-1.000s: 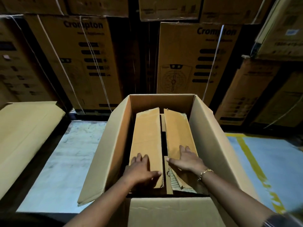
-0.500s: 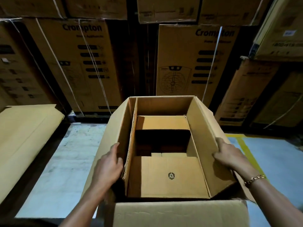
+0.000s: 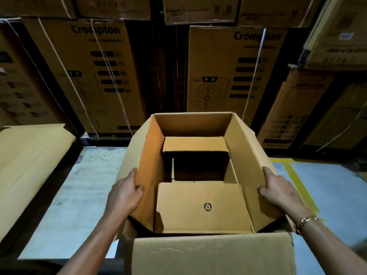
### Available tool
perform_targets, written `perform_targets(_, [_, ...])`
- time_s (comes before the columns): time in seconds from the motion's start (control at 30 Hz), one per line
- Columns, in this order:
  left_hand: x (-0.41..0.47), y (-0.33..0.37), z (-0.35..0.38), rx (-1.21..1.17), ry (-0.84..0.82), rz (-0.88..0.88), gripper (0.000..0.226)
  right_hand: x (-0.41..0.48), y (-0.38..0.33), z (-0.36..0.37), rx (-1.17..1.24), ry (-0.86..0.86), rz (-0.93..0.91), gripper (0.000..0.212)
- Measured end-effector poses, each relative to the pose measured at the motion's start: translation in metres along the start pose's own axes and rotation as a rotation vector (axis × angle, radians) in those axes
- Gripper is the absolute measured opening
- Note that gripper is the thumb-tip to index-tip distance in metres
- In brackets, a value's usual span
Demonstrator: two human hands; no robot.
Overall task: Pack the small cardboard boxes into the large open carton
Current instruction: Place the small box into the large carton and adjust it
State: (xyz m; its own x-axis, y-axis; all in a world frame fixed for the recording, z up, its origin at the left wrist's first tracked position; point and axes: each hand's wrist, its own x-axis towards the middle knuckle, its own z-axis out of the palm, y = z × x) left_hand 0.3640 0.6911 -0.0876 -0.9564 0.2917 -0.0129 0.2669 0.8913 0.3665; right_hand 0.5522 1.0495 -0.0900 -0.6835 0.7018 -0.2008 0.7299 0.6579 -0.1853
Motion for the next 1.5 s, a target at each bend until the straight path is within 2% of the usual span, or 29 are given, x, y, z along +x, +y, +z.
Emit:
perform_targets(0.07, [-0.008, 0.0, 0.009, 0.037, 0.031, 0.048, 0.066, 0.001, -0.004, 0.002, -0.142, 0.084, -0.033, 0.053])
perform_targets(0.17, [-0.008, -0.001, 0.014, 0.046, 0.091, 0.07, 0.066, 0.003, -0.03, 0.003, -0.524, 0.214, -0.114, 0.061])
perform_targets(0.23, [-0.01, -0.001, 0.017, 0.06, 0.109, 0.083, 0.066, 0.004, -0.059, 0.012, -0.682, 0.167, -0.18, 0.063])
perform_targets(0.33, [-0.011, -0.004, 0.018, 0.099, 0.101, 0.102, 0.069, 0.017, -0.095, 0.039, -0.797, -0.084, -0.265, 0.065])
perform_targets(0.47, [-0.008, -0.018, 0.014, 0.325, 0.15, 0.228, 0.073, 0.037, -0.103, 0.048, -0.504, -0.311, -0.253, 0.059])
perform_targets(0.57, [-0.015, -0.02, 0.015, 0.194, 0.118, 0.216, 0.059, 0.029, -0.097, 0.023, -0.185, -0.312, -0.205, 0.076])
perform_targets(0.6, [-0.02, -0.018, 0.016, 0.12, 0.067, 0.164, 0.067, 0.021, -0.092, 0.012, -0.083, -0.316, -0.182, 0.084])
perform_targets(0.67, [-0.029, -0.015, 0.017, 0.058, 0.039, 0.108, 0.088, 0.01, -0.078, -0.005, 0.038, -0.357, -0.187, 0.085])
perform_targets(0.7, [-0.033, -0.014, 0.018, 0.049, 0.033, 0.09, 0.096, 0.003, -0.069, -0.012, 0.059, -0.377, -0.208, 0.077])
perform_targets(0.77, [-0.042, -0.008, 0.02, 0.075, 0.0, 0.064, 0.101, -0.021, -0.048, -0.016, 0.059, -0.376, -0.272, 0.049])
perform_targets(0.83, [-0.051, 0.001, 0.025, 0.088, -0.038, 0.046, 0.094, -0.05, -0.031, -0.013, -0.021, -0.282, -0.335, 0.036])
perform_targets(0.9, [-0.059, 0.009, 0.028, 0.037, -0.057, 0.059, 0.084, -0.072, -0.018, -0.003, -0.126, -0.1, -0.37, 0.041])
perform_targets(0.97, [-0.067, 0.009, 0.029, -0.103, -0.091, 0.112, 0.083, -0.081, -0.007, 0.005, -0.081, -0.005, -0.354, 0.065])
perform_targets(1.03, [-0.074, 0.005, 0.029, -0.27, -0.137, 0.158, 0.084, -0.082, 0.002, 0.008, 0.092, -0.027, -0.352, 0.083])
perform_targets(1.13, [-0.083, -0.001, 0.031, -0.35, -0.119, 0.168, 0.076, -0.078, 0.009, 0.015, 0.212, -0.049, -0.39, 0.089])
perform_targets(1.27, [-0.089, 0.003, 0.032, -0.296, -0.025, 0.162, 0.052, -0.075, 0.008, 0.02, 0.197, 0.036, -0.397, 0.074])
perform_targets(1.37, [-0.091, 0.004, 0.03, -0.26, 0.034, 0.151, 0.055, -0.075, 0.002, 0.021, 0.219, 0.09, -0.383, 0.053])
perform_targets(1.5, [-0.089, 0.008, 0.027, -0.224, 0.109, 0.153, 0.055, -0.074, -0.004, 0.02, 0.303, 0.106, -0.346, 0.038])
